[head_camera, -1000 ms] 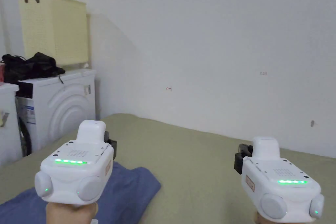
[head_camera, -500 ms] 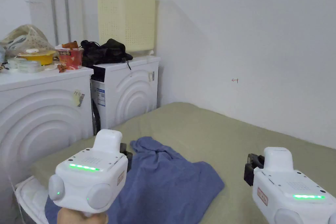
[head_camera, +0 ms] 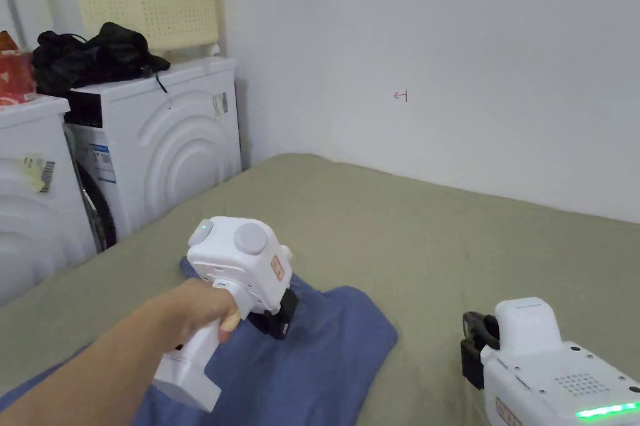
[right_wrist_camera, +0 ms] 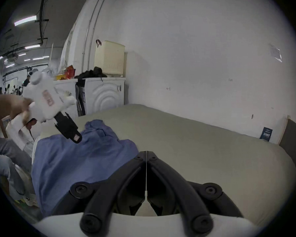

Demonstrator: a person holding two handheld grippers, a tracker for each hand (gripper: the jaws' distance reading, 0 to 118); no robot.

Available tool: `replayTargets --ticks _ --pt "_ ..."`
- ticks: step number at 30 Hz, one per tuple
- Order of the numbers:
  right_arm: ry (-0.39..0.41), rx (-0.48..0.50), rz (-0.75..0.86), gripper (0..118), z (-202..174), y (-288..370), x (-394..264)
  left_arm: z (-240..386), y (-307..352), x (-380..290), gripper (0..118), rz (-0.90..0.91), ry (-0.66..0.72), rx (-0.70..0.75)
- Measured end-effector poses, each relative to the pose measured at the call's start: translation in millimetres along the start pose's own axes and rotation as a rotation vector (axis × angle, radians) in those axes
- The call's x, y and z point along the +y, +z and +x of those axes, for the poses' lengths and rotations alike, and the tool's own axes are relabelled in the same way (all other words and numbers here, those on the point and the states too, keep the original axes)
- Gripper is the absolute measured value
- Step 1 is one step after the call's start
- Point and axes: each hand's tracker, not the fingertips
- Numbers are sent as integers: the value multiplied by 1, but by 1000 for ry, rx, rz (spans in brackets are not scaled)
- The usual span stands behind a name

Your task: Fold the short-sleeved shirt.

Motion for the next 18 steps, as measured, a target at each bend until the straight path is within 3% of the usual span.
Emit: replayTargets --ticks 1,2,3,4,5,11,14,16,17,18 --pt "-10 3 -19 1 5 -5 -6 -2 -14 2 1 -25 -4 -1" --pt "-19 4 -35 1 9 -10 -11 -7 -23 3 9 -33 12 -29" --pt "-23 8 -50 1 12 -14 -15 -9 -30 4 30 -44 29 -37" --pt "-22 12 -67 1 15 -19 -19 -8 -37 4 69 -32 34 7" --pt "-17 10 -75 1 17 -22 -22 -7 -45 2 117 -36 33 20" --pt "-56 19 -90 1 22 -20 -38 2 -67 -12 113 -73 52 -32" --pt "-45 27 -105 1 23 -16 -45 4 -83 -18 107 -94 37 26" --pt "-27 17 -110 1 25 -11 -51 2 -77 -18 95 -11 45 73" --pt "-21 8 -110 1 27 -8 -53 1 -72 -17 80 31 78 76" --pt "-21 -1 -109 1 30 -5 -55 -3 -64 -17 57 76 148 39"
